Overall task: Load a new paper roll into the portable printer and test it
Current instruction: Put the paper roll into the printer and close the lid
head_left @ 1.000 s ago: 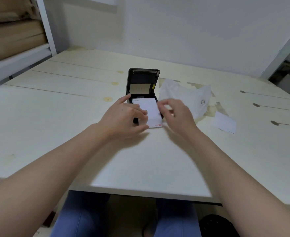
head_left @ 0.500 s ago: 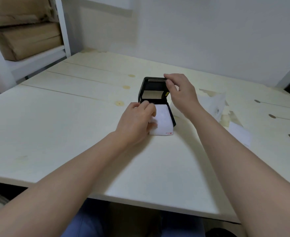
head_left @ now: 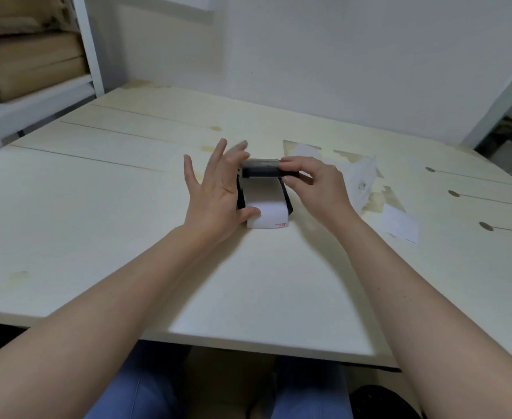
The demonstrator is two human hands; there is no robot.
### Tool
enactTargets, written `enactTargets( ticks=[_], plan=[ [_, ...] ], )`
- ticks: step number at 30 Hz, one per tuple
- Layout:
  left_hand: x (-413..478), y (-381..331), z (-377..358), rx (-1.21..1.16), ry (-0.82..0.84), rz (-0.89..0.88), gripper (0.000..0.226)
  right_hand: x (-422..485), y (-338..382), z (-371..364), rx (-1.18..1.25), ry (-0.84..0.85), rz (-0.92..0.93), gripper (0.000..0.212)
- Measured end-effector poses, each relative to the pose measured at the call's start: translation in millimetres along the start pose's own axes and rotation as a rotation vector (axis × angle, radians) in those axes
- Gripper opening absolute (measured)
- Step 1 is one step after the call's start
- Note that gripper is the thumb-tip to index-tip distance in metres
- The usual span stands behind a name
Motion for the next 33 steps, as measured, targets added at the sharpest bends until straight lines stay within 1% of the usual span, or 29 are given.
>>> enactTargets(
  ticks=[1,3,5,7,9,10,12,14,15,16,17,18,19,20,22,25,26,28,31,33],
  plan=[
    [0.0,-1.5,0.6,0.043,0.016,-0.036,0.087,-2.5,-3.4,-0.4,-0.018,0.011,0.013,0.027],
    [-1.0,-3.2,1.7,0.108,0.011,-0.125,0.068,-7.5,-8.9,-0.7,-0.107,0.023,0.057,0.029],
    [-4.1,-0.2,1.4,0.097,-0.009,-0.173,0.053,-14.5,-14.0,-2.2,-0.215,0.056,0.084,0.029],
    [-7.3,3.6,-0.8,0.065,-0.001,-0.184,0.051,-22.4,-18.7,-4.9,-0.278,0.088,0.096,0.027],
    [-8.3,4.4,-0.9,0.048,-0.001,-0.175,0.048,-26.6,-19.4,-6.5,-0.292,0.077,0.109,0.023],
    [-7.3,3.2,0.7,0.038,-0.006,-0.159,0.043,-26.6,-18.2,-7.6,-0.283,0.058,0.108,0.021],
    [-3.6,0.4,3.0,0.003,-0.007,-0.112,0.027,-22.8,-15.5,-9.9,-0.233,0.015,0.043,0.018],
    [2.2,-0.5,4.1,-0.059,0.003,-0.041,0.019,-15.6,-16.2,-12.1,-0.176,-0.013,-0.108,0.016],
    [4.7,-0.3,4.1,-0.107,0.007,0.008,0.021,-12.8,-17.9,-13.7,-0.140,-0.023,-0.188,0.019],
    [6.8,-0.6,3.9,-0.168,0.016,0.069,0.032,-10.7,-21.3,-16.1,-0.079,-0.022,-0.267,0.027],
    [8.4,-0.9,3.9,-0.241,0.034,0.140,0.047,-9.6,-24.5,-18.7,-0.005,-0.011,-0.337,0.037],
    [9.6,-0.1,3.1,-0.304,0.072,0.209,0.061,-8.6,-27.4,-21.6,0.051,0.001,-0.391,0.045],
    [11.4,1.0,2.4,-0.344,0.126,0.255,0.070,-7.5,-29.5,-23.9,0.077,0.015,-0.421,0.049],
    [13.4,1.4,1.9,-0.364,0.190,0.281,0.074,-6.1,-31.3,-26.0,0.086,0.031,-0.433,0.050],
    [15.7,4.3,0.7,-0.414,0.277,0.323,0.078,-2.7,-33.1,-28.6,0.102,0.072,-0.434,0.045],
    [16.1,12.8,-3.5,-0.579,0.304,0.404,0.082,-1.5,-30.9,-28.6,0.132,0.121,-0.413,0.027],
    [15.2,16.0,-6.5,-0.628,0.311,0.423,0.082,-1.7,-31.7,-28.4,0.144,0.129,-0.405,0.025],
    [13.0,20.4,-10.7,-0.705,0.315,0.449,0.084,-3.5,-32.2,-28.8,0.171,0.136,-0.393,0.025],
    [11.9,21.6,-12.5,-0.710,0.307,0.448,0.085,-7.5,-30.3,-30.8,0.154,0.129,-0.386,0.029],
    [10.6,20.0,-11.6,-0.723,0.283,0.486,0.089,-8.9,-27.2,-30.9,0.140,0.122,-0.390,0.030]
  ],
)
Point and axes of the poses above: each hand's wrist, its own x-axis towards the middle knuckle, its own z-axis out of the back of the hand, y = z × x, the point moved 3 cm from there along x, towards the middle knuckle, and after that the axes turned 8 degrees about -z, right-handed, at the moved point
